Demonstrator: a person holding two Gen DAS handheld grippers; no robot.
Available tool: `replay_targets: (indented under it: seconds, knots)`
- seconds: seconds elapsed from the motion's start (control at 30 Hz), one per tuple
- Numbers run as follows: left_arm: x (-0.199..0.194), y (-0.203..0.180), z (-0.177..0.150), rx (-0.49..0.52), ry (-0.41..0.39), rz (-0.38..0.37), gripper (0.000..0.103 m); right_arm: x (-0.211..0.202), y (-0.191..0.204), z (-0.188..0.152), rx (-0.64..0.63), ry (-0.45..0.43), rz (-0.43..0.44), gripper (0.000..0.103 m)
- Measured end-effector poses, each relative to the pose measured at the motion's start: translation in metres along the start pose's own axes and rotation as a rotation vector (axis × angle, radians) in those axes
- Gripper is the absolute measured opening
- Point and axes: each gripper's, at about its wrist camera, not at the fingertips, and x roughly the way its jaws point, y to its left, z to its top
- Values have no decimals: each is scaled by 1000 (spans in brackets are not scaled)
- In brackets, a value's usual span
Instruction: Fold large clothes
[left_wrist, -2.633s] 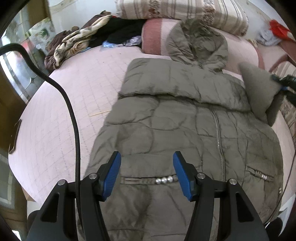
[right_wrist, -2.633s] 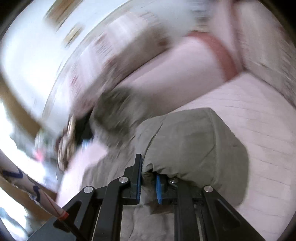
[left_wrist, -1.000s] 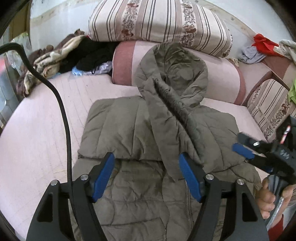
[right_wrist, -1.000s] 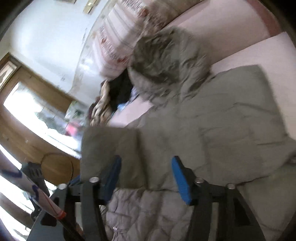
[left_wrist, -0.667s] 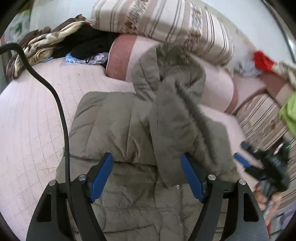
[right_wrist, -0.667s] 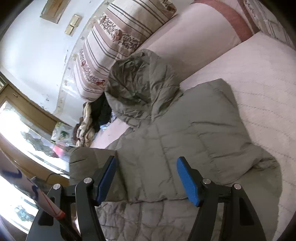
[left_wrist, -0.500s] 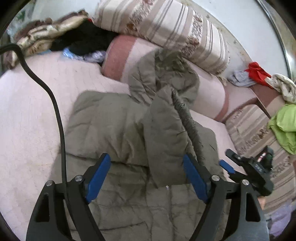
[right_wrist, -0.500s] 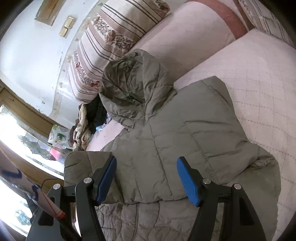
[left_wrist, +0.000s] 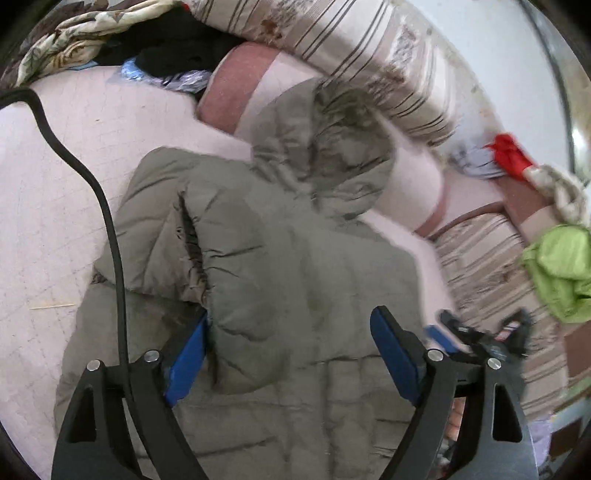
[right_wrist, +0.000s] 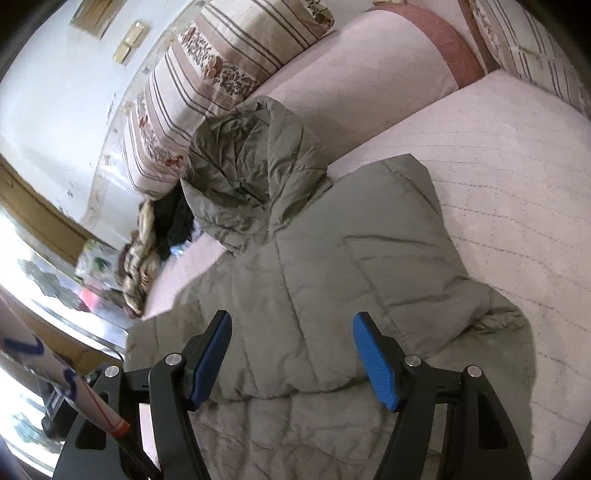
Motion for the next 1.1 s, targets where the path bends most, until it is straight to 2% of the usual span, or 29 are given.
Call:
replay_targets:
  seconds: [0.07,0.1,0.13,0.17,0.2,0.33,0.47,0.6,0.77,1.0,1.1]
  knots:
    - [10,1,-2,4,11,84,80,-5,0,-4,-47,-4,-52,73]
    - [13,2,-3,13,19,142,59,-8,-2,-6,-66,-8,-77,73]
    - [17,2,-2,28,33,214,26,-12,-4,-7,-76,-14,-95,73]
    - [23,4,0,49,58,289,21,-15,-8,-7,-77,-18,-111,73]
    - [26,6,3,49,74,309,18,-19,-14,-7,-69,-24,-123,73]
    - [15,15,27,45,26,340,16,-26,-34,-2,-10,-40,-152,73]
    - [8,23,58,66,-19,373,16,-21,-33,1,-14,-41,-167,73]
    - [30,34,75,98,2,417,16,-2,-20,0,-66,-24,-201,73]
    - [72,51,78,104,41,468,19,21,-8,-5,-113,-2,-242,73]
    - [92,48,73,173,29,538,29,43,-4,-9,-174,29,-314,73]
    - [85,43,72,207,15,561,34,47,-5,-8,-173,38,-334,73]
